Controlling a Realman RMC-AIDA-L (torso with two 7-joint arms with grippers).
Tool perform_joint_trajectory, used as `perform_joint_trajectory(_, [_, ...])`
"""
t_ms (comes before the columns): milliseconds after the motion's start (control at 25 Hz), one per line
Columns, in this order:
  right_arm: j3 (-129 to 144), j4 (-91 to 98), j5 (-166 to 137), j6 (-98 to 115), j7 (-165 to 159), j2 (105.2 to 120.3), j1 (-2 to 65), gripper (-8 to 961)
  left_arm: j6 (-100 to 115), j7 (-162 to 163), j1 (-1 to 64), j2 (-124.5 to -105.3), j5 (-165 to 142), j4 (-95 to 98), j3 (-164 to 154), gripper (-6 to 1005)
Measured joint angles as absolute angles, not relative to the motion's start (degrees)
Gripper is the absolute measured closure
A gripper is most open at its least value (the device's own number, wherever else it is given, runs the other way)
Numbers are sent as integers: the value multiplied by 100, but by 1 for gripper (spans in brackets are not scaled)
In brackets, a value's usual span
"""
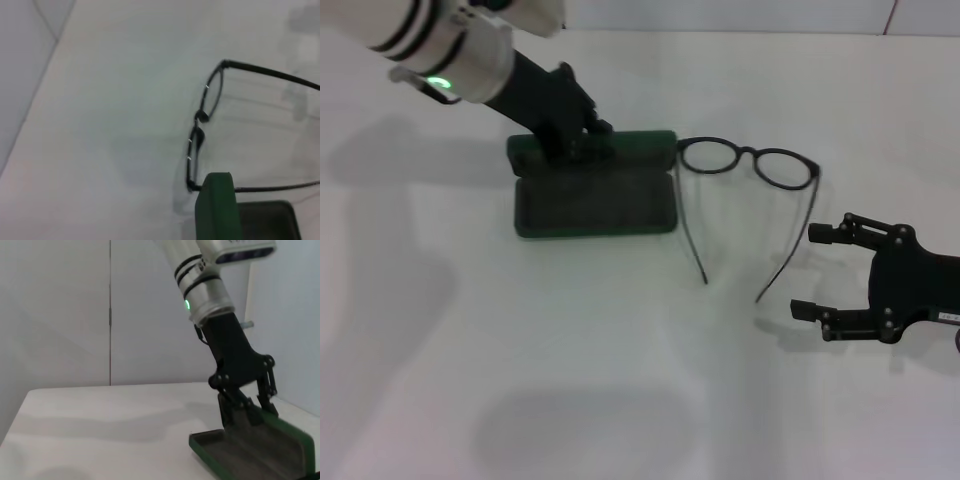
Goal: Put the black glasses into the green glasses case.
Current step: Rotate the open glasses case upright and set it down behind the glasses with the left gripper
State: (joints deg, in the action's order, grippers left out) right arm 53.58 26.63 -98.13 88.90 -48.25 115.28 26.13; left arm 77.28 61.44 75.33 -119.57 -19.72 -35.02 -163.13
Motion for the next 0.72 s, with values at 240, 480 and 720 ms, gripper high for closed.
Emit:
perform_joint_trajectory(240, [5360,2663,-9802,8893,-4825,11531,2574,69,7637,6313,7715,-11976,-2013,-3089,-16308,750])
perform_joint_trajectory(480, [5362,2662,-9799,8895,-4825,11531,2544,69,7231,6525,7711,-11996,-1982,-2559,-16304,729])
perform_joint_trajectory(720, [5362,2663,-9799,8895,-4825,11531,2473,69,7039,6653,7650,-11992,-2055,-2337,-16300,709])
